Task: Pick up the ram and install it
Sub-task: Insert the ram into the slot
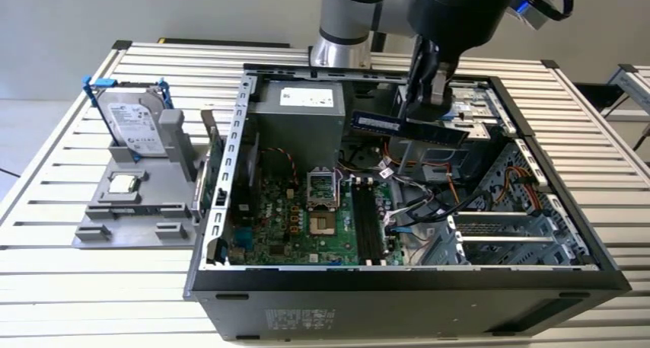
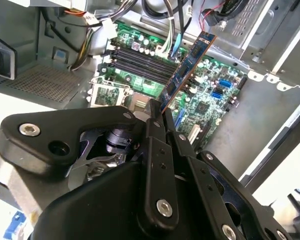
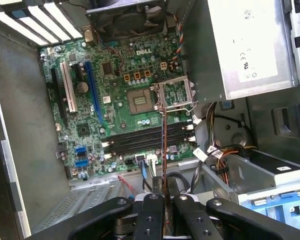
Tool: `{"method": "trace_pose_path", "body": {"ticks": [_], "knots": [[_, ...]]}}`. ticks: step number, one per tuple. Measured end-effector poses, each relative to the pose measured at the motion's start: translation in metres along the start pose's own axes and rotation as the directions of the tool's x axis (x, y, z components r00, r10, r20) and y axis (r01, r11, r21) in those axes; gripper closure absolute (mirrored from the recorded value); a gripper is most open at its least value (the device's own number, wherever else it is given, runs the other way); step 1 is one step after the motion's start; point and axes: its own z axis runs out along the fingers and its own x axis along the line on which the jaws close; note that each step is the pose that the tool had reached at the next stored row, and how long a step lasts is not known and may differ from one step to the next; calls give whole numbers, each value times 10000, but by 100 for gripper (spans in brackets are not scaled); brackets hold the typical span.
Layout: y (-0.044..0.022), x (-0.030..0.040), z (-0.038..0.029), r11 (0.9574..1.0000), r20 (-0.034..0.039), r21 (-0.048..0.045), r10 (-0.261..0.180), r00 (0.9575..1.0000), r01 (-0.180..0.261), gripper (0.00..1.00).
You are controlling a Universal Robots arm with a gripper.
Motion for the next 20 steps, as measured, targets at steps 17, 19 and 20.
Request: {"method": "trace_pose_path", "body": {"ticks": [17,19,20], "knots": [[0,0,0,9948,18,17,1016,9948,-1016,100],[0,0,0,9936,21,18,1131,9936,-1131,100],[0,0,0,9929,21,19,1187,9929,-1187,100]]}}
